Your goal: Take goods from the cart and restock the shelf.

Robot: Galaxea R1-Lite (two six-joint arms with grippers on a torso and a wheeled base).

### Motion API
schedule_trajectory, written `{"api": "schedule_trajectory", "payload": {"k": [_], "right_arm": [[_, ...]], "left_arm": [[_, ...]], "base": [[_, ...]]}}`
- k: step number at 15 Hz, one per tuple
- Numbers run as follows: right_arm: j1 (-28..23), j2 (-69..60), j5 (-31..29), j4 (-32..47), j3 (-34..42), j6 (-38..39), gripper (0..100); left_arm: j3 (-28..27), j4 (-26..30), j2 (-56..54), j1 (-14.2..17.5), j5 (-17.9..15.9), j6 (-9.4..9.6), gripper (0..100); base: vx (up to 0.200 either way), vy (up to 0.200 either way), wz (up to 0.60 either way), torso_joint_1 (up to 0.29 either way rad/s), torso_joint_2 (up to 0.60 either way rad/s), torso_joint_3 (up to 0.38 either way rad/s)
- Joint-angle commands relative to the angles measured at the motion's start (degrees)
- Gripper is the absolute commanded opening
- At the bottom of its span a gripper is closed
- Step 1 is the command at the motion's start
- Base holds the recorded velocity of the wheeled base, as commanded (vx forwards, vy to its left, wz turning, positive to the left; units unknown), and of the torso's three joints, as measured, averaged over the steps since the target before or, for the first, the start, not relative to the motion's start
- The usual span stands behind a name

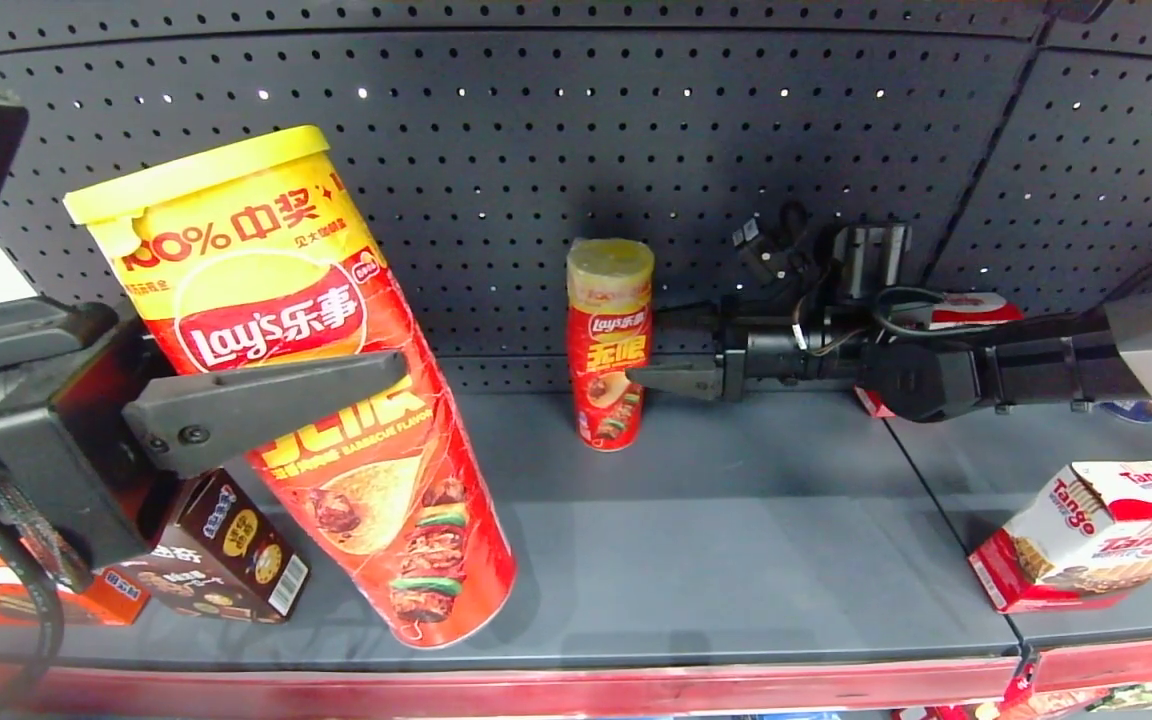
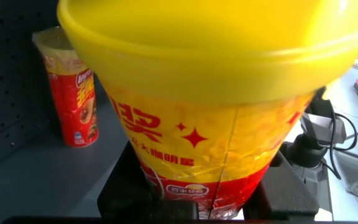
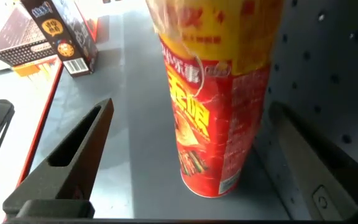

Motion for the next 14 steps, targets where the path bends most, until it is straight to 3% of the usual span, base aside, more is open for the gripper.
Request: {"api": "schedule_trajectory", "payload": {"k": [1,14], "right_arm": [[0.2,0.9,0.0,-0.1,-0.3,0.0,100],[3.1,9.5,-3.4,-3.8,-4.3,-0.1,100]], "left_arm": [[0.1,0.0,-0.1,0.4,0.0,-0.06,0],[0.5,0.0,-0.2,0.8,0.0,0.03,0]], "base": [[0.000,0.000,0.00,0.000,0.00,0.000],[0.000,0.000,0.00,0.000,0.00,0.000]]}}
